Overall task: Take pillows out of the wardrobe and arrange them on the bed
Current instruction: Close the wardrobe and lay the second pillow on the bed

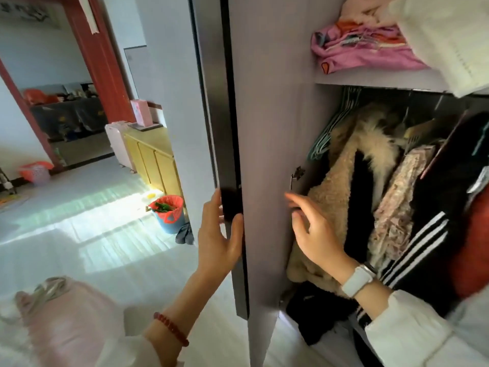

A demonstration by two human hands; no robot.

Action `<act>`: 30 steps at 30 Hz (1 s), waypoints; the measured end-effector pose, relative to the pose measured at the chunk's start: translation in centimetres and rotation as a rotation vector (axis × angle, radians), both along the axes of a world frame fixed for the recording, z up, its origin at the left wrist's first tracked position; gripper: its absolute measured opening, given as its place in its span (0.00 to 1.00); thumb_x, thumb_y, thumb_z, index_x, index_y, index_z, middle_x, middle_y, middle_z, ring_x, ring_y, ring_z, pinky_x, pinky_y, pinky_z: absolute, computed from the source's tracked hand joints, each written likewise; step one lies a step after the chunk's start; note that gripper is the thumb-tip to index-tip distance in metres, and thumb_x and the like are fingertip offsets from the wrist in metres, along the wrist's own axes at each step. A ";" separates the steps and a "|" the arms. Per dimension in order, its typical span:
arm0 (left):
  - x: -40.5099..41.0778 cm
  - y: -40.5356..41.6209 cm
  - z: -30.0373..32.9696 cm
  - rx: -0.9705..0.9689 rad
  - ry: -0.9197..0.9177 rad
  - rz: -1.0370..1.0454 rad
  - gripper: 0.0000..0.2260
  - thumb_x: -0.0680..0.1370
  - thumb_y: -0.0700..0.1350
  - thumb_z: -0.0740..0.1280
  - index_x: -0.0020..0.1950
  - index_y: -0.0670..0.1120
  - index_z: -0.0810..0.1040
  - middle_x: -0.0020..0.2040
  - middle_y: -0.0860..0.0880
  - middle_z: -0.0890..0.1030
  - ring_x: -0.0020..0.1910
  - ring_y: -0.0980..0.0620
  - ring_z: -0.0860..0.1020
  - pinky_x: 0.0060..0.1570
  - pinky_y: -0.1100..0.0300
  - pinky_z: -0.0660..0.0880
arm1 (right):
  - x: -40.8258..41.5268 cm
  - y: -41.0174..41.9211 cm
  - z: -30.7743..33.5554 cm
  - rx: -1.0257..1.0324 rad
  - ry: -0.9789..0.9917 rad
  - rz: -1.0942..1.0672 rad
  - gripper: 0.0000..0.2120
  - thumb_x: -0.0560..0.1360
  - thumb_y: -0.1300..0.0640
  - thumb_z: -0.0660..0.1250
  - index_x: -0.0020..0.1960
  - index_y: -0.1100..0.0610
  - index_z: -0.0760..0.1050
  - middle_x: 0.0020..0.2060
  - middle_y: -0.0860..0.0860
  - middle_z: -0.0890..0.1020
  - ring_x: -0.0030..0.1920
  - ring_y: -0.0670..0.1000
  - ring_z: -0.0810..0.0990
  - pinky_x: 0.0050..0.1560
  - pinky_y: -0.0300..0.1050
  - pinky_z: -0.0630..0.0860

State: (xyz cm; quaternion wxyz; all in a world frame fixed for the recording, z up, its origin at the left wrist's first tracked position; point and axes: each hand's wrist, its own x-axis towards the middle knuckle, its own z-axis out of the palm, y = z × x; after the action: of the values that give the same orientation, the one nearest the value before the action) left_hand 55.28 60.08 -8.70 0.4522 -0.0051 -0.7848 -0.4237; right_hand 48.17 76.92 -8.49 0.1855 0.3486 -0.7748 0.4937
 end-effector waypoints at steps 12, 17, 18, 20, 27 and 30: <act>-9.2 22.3 1.2 -0.473 -0.022 -0.592 0.28 0.77 0.39 0.61 0.73 0.48 0.51 0.73 0.46 0.52 0.73 0.46 0.52 0.69 0.50 0.60 | 0.6 18.2 5.2 -0.303 -0.339 -0.252 0.21 0.79 0.61 0.54 0.71 0.55 0.58 0.71 0.53 0.64 0.70 0.48 0.63 0.72 0.54 0.59; -13.8 27.4 1.7 -0.528 -0.229 -0.469 0.33 0.77 0.39 0.60 0.73 0.53 0.41 0.76 0.47 0.45 0.74 0.47 0.44 0.66 0.48 0.65 | -0.4 23.0 6.2 -0.189 -0.291 -0.464 0.19 0.78 0.61 0.56 0.69 0.54 0.64 0.65 0.53 0.73 0.65 0.48 0.70 0.64 0.41 0.66; -14.5 28.1 2.1 -0.537 -0.277 -0.439 0.33 0.77 0.39 0.59 0.74 0.52 0.41 0.77 0.47 0.45 0.74 0.45 0.45 0.66 0.46 0.64 | -0.1 23.8 6.1 -0.155 -0.254 -0.515 0.19 0.78 0.62 0.56 0.68 0.54 0.65 0.65 0.52 0.73 0.64 0.48 0.70 0.63 0.40 0.66; -15.2 29.9 3.2 -0.517 -0.354 -0.391 0.32 0.77 0.41 0.59 0.74 0.50 0.43 0.76 0.45 0.46 0.74 0.42 0.45 0.68 0.42 0.59 | 1.2 25.6 6.0 -0.101 -0.142 -0.649 0.18 0.77 0.64 0.56 0.67 0.55 0.67 0.62 0.51 0.74 0.62 0.48 0.72 0.62 0.37 0.67; -9.7 40.1 5.5 -0.611 0.044 -0.612 0.30 0.72 0.41 0.65 0.72 0.46 0.59 0.73 0.38 0.59 0.72 0.37 0.55 0.66 0.34 0.54 | 10.0 32.0 7.4 0.005 0.315 -1.180 0.17 0.73 0.67 0.55 0.60 0.63 0.72 0.57 0.55 0.75 0.60 0.50 0.71 0.64 0.36 0.66; -6.2 45.5 6.5 -0.673 0.176 -0.886 0.29 0.73 0.42 0.66 0.72 0.45 0.60 0.73 0.38 0.60 0.72 0.37 0.56 0.65 0.34 0.59 | 14.7 34.4 8.0 0.088 0.456 -1.406 0.17 0.73 0.66 0.53 0.59 0.64 0.72 0.58 0.60 0.75 0.61 0.53 0.70 0.65 0.41 0.66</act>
State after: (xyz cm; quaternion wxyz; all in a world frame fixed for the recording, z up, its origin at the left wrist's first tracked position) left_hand 49.04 105.62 -2.19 0.2683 -0.5133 -0.7590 -0.2975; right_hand 62.90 111.30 -0.52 0.6002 -0.1290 -0.7765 0.1420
